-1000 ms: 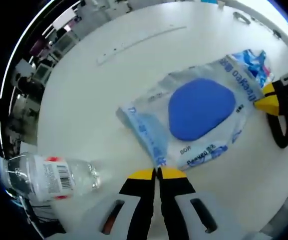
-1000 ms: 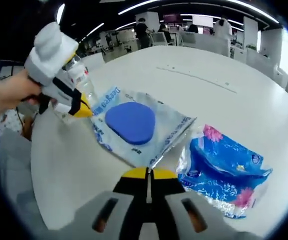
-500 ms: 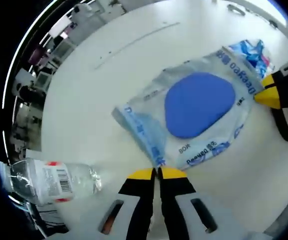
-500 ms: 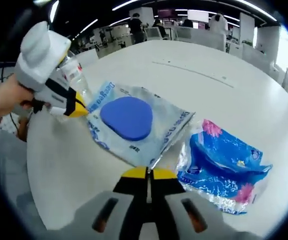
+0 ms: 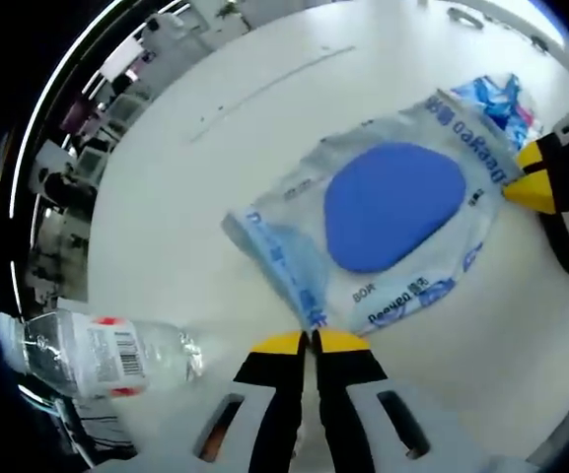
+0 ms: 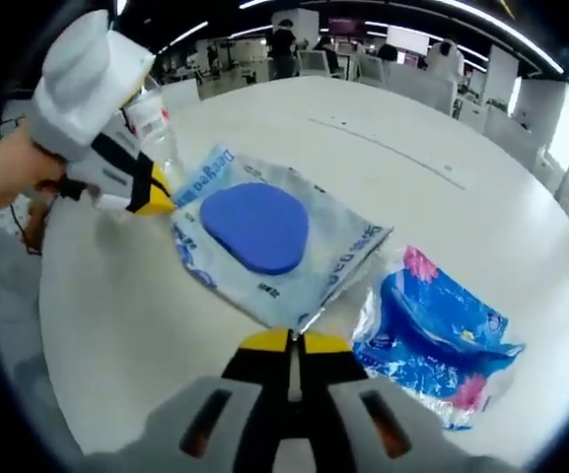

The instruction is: Arrange the tabletop items into an orderly group along one side of the table until the central work area is clear of visible clutter.

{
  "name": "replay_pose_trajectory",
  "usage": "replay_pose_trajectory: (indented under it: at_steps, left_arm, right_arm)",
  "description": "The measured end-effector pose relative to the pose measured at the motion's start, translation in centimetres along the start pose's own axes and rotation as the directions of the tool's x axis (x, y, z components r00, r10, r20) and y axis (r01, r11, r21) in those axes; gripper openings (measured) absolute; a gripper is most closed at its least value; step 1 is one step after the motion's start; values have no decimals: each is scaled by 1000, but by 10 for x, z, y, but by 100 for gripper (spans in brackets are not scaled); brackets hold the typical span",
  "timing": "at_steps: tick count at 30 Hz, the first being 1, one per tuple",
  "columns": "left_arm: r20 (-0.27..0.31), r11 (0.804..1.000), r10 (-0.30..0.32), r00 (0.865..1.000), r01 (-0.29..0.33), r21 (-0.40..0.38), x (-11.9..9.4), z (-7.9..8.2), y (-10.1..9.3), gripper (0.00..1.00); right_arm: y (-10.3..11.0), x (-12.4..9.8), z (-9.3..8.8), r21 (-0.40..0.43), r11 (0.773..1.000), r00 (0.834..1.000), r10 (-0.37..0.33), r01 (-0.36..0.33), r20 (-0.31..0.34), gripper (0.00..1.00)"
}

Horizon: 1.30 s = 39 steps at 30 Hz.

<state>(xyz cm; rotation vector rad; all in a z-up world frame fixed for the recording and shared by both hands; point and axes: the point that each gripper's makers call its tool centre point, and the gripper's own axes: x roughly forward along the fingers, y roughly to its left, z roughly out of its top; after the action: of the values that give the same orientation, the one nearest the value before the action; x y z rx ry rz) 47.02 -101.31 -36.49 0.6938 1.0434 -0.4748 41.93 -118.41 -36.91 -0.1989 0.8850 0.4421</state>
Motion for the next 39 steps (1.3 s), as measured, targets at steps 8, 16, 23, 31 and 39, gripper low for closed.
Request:
replay_pose_trajectory:
  at_steps: [8,16,23,31,39]
  left_arm:
    - [172,994,-10,985,27,-102,-35,30,11,9]
    - [473,988,-25,881,94,-123,-105,84,13,67]
    - [481,985,-67,874,133,-105,-124,71,23,97]
    - [521,980,-46,852,140,-142,-142,69,42,97]
    - [527,979,-66,847,157,-129,-153,59,48,97]
  right_arm:
    - [-3,-37,43,-117,989,988,-77,93,133,16]
    - [-1,-73,77,-136,983,965,-85,122,246,39]
    - [-8,-78,77,-52,994,980,-86,96,179,72]
    - [-11,-92,80,-24,994,979,-101,107,178,72]
    - [-8,-101,73,15,992,980,-126,125,154,72]
